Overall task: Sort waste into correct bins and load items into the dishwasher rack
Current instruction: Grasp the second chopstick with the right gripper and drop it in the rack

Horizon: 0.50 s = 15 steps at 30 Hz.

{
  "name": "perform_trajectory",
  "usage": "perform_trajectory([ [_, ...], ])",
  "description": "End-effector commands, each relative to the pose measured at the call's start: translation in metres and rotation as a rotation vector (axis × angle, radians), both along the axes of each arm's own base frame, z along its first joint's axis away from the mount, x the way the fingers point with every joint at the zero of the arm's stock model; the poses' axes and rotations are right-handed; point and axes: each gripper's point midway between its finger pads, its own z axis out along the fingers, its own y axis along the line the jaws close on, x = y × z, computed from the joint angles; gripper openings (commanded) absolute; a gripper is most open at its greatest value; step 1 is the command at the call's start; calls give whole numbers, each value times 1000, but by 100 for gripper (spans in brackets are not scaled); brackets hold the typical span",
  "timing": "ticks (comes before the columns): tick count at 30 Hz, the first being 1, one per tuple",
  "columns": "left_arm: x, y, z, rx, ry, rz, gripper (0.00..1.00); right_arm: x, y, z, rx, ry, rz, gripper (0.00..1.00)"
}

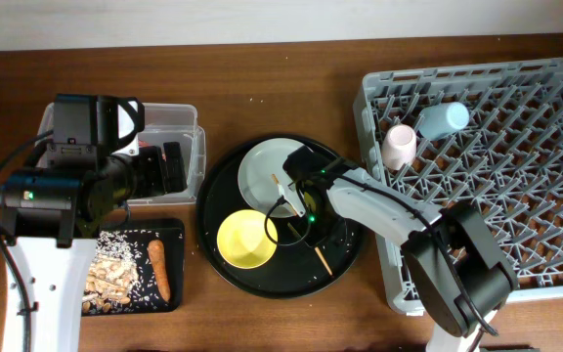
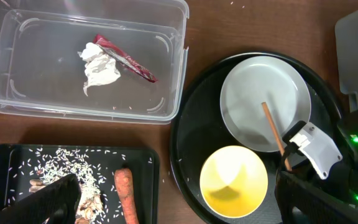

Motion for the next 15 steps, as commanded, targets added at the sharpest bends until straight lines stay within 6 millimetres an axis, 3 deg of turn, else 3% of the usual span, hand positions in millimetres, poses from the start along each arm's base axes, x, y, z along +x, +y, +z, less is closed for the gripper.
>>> perform_trajectory([
  [1, 1, 2, 0, -3, 1, 18, 99, 3, 11, 14, 27, 22, 4, 7],
  [7, 1, 2, 0, -3, 1, 18, 99, 14, 13, 82, 3, 27, 3, 4],
  [9, 1, 2, 0, -3, 1, 18, 99, 18, 0, 102, -51, 21, -11, 4],
  [11, 1, 2, 0, -3, 1, 18, 99, 19, -26, 115, -134, 33, -43, 4],
  [15, 1, 2, 0, -3, 1, 18, 99, 28, -60, 117, -154, 79, -145, 4],
])
